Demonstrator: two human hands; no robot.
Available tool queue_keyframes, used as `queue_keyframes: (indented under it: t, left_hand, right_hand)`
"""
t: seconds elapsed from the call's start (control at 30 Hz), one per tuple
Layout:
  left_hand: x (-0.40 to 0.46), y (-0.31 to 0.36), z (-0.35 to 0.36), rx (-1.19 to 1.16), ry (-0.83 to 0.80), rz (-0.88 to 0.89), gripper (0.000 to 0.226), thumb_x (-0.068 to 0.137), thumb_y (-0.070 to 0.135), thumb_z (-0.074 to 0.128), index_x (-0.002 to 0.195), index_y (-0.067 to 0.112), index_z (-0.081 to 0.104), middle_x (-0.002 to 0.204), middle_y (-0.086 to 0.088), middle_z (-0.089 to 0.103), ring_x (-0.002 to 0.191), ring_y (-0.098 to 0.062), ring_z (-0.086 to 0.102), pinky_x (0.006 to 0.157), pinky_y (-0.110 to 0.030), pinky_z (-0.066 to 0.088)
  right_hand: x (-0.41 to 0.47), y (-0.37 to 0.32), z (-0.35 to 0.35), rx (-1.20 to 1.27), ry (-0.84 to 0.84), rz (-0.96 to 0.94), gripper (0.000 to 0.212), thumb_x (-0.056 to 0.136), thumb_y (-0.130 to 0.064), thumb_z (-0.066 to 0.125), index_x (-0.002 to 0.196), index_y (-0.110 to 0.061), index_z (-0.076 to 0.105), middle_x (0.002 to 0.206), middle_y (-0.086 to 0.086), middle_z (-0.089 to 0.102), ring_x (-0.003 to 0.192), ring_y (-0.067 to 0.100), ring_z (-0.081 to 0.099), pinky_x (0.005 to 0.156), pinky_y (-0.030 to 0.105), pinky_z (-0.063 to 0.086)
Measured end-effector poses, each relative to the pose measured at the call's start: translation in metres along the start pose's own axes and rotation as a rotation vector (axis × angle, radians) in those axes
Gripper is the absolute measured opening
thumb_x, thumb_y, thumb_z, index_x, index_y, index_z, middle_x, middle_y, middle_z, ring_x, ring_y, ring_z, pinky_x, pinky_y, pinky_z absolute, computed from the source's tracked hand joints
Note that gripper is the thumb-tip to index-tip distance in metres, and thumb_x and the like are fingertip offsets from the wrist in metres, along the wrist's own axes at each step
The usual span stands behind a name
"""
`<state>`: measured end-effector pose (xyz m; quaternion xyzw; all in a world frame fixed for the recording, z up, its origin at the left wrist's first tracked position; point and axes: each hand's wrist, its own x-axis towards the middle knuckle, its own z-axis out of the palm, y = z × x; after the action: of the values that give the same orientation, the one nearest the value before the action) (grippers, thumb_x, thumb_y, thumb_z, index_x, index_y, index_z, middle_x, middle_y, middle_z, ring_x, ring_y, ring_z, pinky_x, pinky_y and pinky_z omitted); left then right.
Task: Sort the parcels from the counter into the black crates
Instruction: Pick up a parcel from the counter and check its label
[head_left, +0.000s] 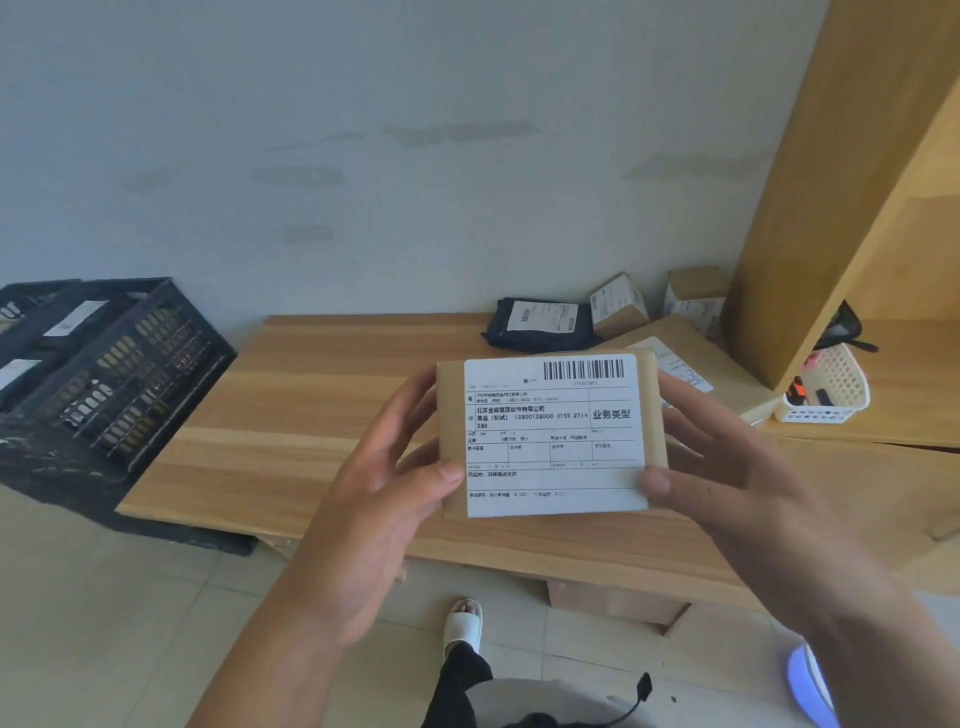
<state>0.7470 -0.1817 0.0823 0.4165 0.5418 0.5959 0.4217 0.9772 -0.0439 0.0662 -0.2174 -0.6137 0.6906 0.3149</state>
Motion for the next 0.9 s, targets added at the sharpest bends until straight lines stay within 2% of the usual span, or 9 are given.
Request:
queue_keyframes:
  t: [0.17,0.33,0.47,0.53,0.63,0.7,0.77,0.9]
  left_hand:
    - [-0.009,-0.002,0.001,0.011,0.022,-0.032,0.080,0.079,0.023,0.069,0.154,0.029,0.041,0.153,0.001,0.052,0.136,-0.028,0.056,0.103,-0.051,0.044]
    - [-0.025,-0.012,-0.004,0.004,0.069,-0.085,0.080,0.077,0.024,0.070,0.152,0.033,0.043,0.150,0.002,0.056,0.133,-0.026,0.058,0.100,-0.048,0.045]
    - [-0.025,-0.018,-0.012,-0.001,0.063,-0.114,0.074,0.079,0.014,0.067,0.149,0.034,0.047,0.148,0.004,0.058,0.129,-0.024,0.061,0.094,-0.048,0.047]
    - [-0.024,-0.019,-0.015,0.012,0.034,-0.107,0.071,0.080,0.015,0.067,0.146,0.036,0.050,0.147,0.007,0.059,0.129,-0.023,0.061,0.091,-0.044,0.047]
    - [-0.027,-0.018,-0.027,0.025,0.013,-0.098,0.072,0.080,0.018,0.070,0.146,0.038,0.048,0.148,0.012,0.057,0.133,-0.017,0.059,0.100,-0.041,0.045]
    - [-0.035,-0.017,-0.044,0.028,0.018,-0.093,0.070,0.085,0.014,0.066,0.147,0.038,0.046,0.149,0.013,0.056,0.135,-0.014,0.057,0.106,-0.044,0.043]
    - [-0.051,-0.016,-0.068,0.045,0.057,-0.101,0.073,0.084,0.020,0.069,0.150,0.040,0.043,0.152,0.014,0.053,0.138,-0.013,0.054,0.111,-0.048,0.040]
    - [-0.101,-0.011,-0.129,0.096,0.189,-0.163,0.082,0.079,0.040,0.072,0.151,0.054,0.035,0.153,0.029,0.045,0.138,-0.006,0.051,0.114,-0.052,0.039]
  right_hand:
    - [-0.003,0.009,0.003,0.024,-0.017,0.047,0.080,0.073,-0.037,0.087,0.146,-0.039,0.055,0.141,-0.002,0.066,0.129,0.026,0.063,0.106,0.060,0.044]
    - [-0.008,0.023,0.016,0.072,-0.012,0.103,0.072,0.073,-0.027,0.082,0.141,-0.039,0.061,0.137,0.003,0.067,0.124,0.029,0.065,0.106,0.061,0.048]
    - [-0.016,0.028,0.024,0.068,0.032,0.138,0.076,0.073,-0.016,0.087,0.141,-0.039,0.061,0.139,-0.003,0.067,0.127,0.024,0.064,0.104,0.054,0.049]
    - [-0.019,0.028,0.028,0.047,0.064,0.144,0.076,0.071,-0.013,0.086,0.139,-0.039,0.063,0.138,-0.005,0.067,0.126,0.023,0.065,0.106,0.054,0.048]
    - [-0.016,0.028,0.041,0.003,0.068,0.140,0.081,0.065,-0.014,0.090,0.138,-0.036,0.063,0.138,-0.004,0.068,0.125,0.024,0.066,0.106,0.052,0.052]
    - [-0.010,0.028,0.058,0.012,0.060,0.128,0.077,0.064,-0.025,0.088,0.137,-0.036,0.065,0.136,-0.001,0.069,0.123,0.025,0.067,0.101,0.047,0.056]
    - [-0.003,0.031,0.084,0.011,0.028,0.135,0.075,0.066,-0.030,0.088,0.136,-0.035,0.065,0.135,0.001,0.069,0.123,0.025,0.067,0.100,0.047,0.057]
    - [0.017,0.047,0.156,0.014,-0.068,0.212,0.063,0.073,-0.015,0.076,0.134,-0.029,0.065,0.133,0.002,0.071,0.121,0.026,0.068,0.102,0.051,0.048]
